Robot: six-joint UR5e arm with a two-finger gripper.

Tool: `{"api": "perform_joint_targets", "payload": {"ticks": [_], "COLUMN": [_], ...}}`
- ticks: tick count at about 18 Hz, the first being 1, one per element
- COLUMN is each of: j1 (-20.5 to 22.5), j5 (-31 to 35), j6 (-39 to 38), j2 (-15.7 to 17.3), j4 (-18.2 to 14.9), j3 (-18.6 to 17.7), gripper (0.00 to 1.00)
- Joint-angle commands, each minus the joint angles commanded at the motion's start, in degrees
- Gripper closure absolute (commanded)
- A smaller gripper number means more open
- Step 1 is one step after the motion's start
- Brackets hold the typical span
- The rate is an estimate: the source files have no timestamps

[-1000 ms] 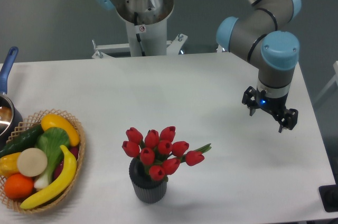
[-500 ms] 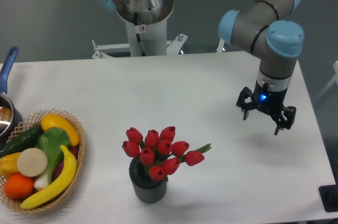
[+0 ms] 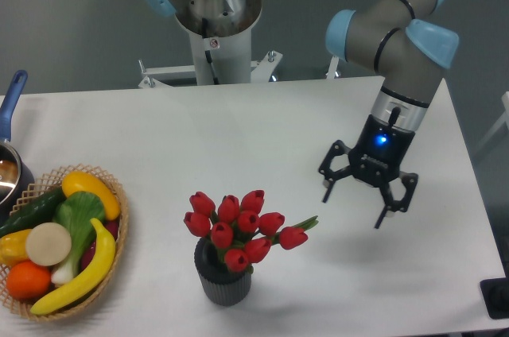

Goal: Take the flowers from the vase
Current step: 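Lower the open gripper around the tulip stems above the vase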

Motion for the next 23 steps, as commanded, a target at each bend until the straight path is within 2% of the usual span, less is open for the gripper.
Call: {"api": "perform_joint_targets", "payload": {"ticks": [6,10,15,23], "j1": [-3.7,-4.1,-3.8,-4.5], "j5": [-3.6,-10.2,-18.4,-18.5], "j6": [0.0,0.0,0.1,0.5], "j2": [-2.1,-3.1,-5.2,-7.2], "j4": [0.2,0.2,0.2,0.2], "j3": [-0.1,-1.4,-1.4,-1.1], "gripper": [0.0,0.0,0.0,0.0]}}
